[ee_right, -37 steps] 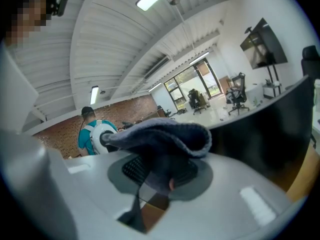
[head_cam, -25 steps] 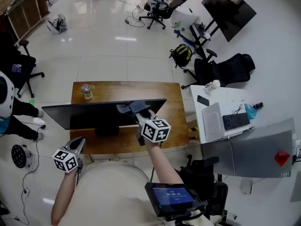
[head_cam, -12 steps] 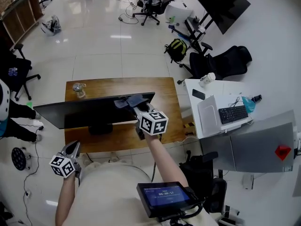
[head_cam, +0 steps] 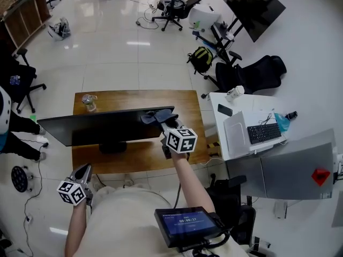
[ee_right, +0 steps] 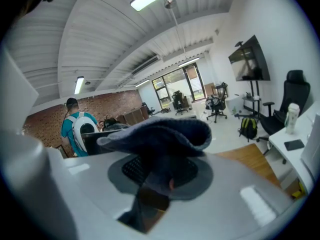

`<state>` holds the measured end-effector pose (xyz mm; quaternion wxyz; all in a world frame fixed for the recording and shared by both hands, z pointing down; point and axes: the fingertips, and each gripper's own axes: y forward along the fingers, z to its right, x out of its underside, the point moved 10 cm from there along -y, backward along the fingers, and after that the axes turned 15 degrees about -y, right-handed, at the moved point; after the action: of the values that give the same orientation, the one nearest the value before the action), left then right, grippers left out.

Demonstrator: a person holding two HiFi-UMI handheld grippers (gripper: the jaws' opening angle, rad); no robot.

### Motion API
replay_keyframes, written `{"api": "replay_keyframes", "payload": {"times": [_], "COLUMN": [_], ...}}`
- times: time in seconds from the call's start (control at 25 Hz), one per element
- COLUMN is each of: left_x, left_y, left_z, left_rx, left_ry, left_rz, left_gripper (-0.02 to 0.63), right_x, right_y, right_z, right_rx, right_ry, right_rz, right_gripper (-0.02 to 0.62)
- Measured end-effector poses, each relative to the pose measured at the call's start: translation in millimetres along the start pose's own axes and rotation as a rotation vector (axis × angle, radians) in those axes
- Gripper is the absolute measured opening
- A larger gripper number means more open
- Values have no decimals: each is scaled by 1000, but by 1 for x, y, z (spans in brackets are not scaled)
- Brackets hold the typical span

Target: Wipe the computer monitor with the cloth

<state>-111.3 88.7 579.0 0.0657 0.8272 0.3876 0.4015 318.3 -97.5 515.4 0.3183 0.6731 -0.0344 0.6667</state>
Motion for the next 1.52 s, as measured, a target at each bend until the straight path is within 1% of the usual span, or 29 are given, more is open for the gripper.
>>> {"api": "replay_keyframes", "payload": {"times": [0.32, 0.48, 0.64, 0.84, 1.24, 1.52], "left_x": [-2, 1, 8, 9, 6, 2], "left_y": [-2, 4, 8, 6, -1, -2], "left_z": [0, 2, 6, 5, 1, 4], "left_rx": [-10, -6, -8, -19, -53, -78], "left_ry": [1, -3, -8, -9, -11, -12], "left_rz": [2, 1, -6, 2, 6, 9], "left_gripper": [-8, -8, -8, -8, -8, -8], "right_x": [11, 17, 32, 59, 128, 180], "right_y": [-14, -13, -8, 3, 31, 49], "right_z": [30, 37, 40, 41, 41, 44], "right_rx": [64, 64, 61, 51, 21, 5], "right_ry": [20, 14, -1, 19, 58, 66], "right_rz": [-23, -32, -65, -120, -260, -383], "right_gripper": [97, 97, 97, 97, 97, 97]}}
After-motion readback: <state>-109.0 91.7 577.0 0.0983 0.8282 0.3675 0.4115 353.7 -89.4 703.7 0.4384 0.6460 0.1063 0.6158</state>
